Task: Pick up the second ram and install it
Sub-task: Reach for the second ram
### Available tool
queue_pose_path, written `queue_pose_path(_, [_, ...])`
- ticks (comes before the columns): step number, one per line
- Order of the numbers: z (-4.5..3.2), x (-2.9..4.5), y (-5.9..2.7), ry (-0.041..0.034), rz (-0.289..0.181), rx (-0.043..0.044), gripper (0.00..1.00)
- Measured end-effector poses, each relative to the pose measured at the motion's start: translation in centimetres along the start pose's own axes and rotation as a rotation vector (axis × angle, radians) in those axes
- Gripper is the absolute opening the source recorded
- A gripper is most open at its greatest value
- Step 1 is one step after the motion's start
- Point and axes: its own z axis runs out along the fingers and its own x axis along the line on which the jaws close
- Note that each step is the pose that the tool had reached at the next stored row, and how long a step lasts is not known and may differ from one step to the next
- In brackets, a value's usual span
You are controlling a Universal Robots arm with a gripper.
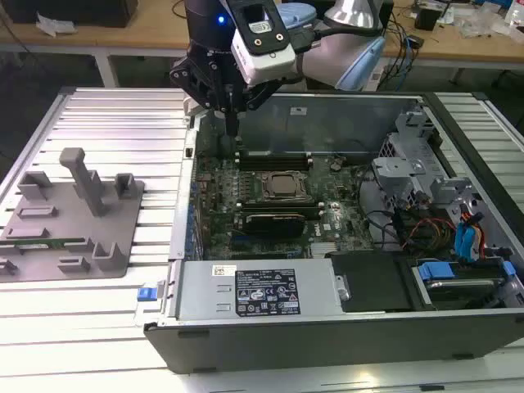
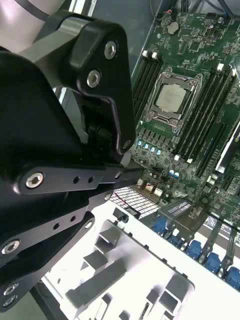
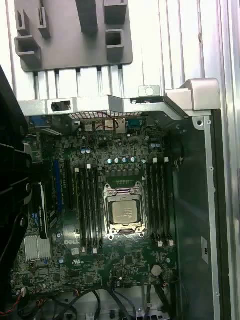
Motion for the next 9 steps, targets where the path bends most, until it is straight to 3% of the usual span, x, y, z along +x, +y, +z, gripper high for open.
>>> queue_pose_path(9, [0.00, 0.02, 0.00, 0.0000, 0.000, 0.0000, 0.08])
